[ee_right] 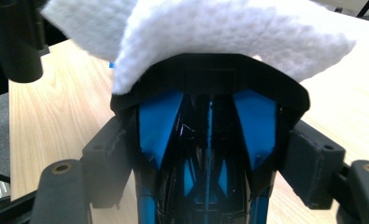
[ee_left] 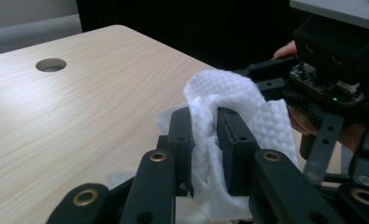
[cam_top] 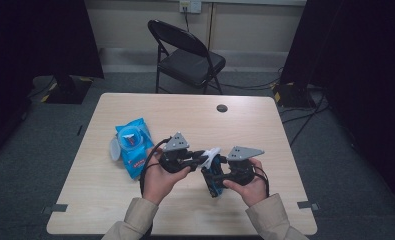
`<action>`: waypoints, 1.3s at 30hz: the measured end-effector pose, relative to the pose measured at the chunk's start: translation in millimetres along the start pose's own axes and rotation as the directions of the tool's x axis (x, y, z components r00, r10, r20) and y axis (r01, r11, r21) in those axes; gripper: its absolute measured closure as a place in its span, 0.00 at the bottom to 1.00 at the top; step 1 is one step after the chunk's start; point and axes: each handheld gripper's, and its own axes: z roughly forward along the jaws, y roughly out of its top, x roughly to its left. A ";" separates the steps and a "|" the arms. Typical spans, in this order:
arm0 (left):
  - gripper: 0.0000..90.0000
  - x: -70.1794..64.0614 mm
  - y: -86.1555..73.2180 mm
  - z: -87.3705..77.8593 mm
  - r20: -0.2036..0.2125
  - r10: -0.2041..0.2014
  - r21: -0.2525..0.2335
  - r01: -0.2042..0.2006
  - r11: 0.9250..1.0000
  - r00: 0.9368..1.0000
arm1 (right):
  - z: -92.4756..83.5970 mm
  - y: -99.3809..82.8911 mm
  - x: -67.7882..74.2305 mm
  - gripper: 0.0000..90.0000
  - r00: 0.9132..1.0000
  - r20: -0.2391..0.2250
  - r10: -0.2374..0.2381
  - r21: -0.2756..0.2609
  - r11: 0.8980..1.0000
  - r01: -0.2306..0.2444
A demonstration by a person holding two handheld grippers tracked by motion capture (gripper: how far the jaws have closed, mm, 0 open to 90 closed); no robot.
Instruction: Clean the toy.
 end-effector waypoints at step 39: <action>0.84 15.6 8.0 22.2 -0.039 -0.002 -0.017 0.002 1.000 0.999 | -4.7 1.5 6.3 0.29 0.999 -0.046 -0.015 -0.017 1.000 0.014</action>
